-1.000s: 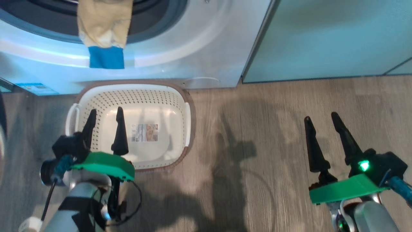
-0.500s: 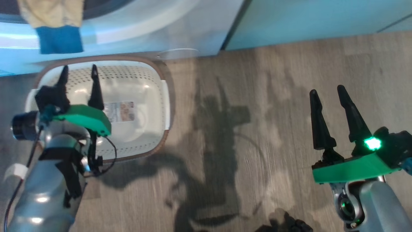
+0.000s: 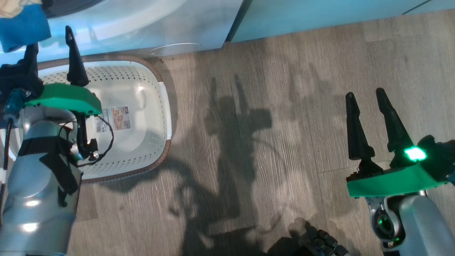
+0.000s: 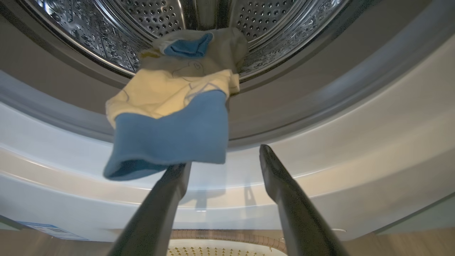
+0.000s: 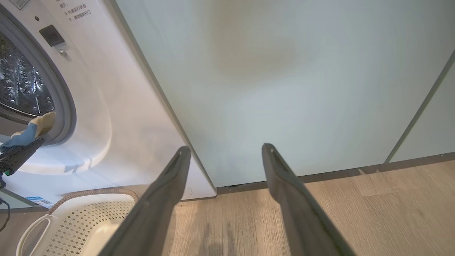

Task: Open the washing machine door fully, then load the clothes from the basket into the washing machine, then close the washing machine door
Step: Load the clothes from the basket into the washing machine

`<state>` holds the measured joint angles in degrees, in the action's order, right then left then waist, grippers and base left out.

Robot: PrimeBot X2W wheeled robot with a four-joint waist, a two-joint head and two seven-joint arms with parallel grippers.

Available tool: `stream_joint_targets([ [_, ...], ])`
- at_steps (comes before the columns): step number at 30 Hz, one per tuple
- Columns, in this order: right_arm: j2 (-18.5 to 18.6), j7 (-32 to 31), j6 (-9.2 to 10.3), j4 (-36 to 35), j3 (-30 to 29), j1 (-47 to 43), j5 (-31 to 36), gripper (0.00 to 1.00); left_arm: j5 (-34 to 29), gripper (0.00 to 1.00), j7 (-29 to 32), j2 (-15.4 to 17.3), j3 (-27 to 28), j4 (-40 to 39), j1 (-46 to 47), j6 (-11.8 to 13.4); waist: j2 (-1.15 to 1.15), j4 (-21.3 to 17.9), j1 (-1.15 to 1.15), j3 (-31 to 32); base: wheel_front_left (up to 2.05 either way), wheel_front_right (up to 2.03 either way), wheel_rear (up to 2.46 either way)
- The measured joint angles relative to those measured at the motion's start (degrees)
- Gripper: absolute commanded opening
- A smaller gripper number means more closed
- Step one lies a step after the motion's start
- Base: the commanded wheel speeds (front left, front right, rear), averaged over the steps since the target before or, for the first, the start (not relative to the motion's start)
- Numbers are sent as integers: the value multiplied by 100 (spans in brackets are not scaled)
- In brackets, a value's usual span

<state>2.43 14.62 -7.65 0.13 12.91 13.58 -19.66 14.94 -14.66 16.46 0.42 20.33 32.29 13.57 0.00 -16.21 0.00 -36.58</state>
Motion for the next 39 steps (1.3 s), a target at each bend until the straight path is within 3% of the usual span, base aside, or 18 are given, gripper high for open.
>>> stream_joint_targets([
  [12,0,0,0,-5,13,3,1,100,-2,100,-4,-750,1072,-660,-122,-644,0,97,0,11,0,0,0],
  [16,0,0,0,-5,30,9,1,100,542,100,-4,-1173,1631,-612,-148,-1029,0,107,0,25,0,0,0],
  [23,0,0,0,-5,40,10,1,100,673,100,-4,-1287,2149,-218,-104,-1501,0,87,0,61,0,0,0],
  [24,0,0,0,-5,37,10,1,100,669,80,-4,-1300,2199,-170,-66,-1536,0,82,0,65,0,0,0],
  [26,0,0,0,-5,40,10,1,100,593,0,-4,-1321,2279,-81,25,-1604,0,73,0,75,0,0,0],
  [33,0,0,0,-7,33,9,1,100,-67,0,-5,-1312,2269,-86,104,-1694,0,81,0,112,0,0,0],
  [39,0,0,0,-30,41,8,-103,100,-658,0,165,-921,1764,-279,106,-1802,0,68,0,116,0,0,0],
])
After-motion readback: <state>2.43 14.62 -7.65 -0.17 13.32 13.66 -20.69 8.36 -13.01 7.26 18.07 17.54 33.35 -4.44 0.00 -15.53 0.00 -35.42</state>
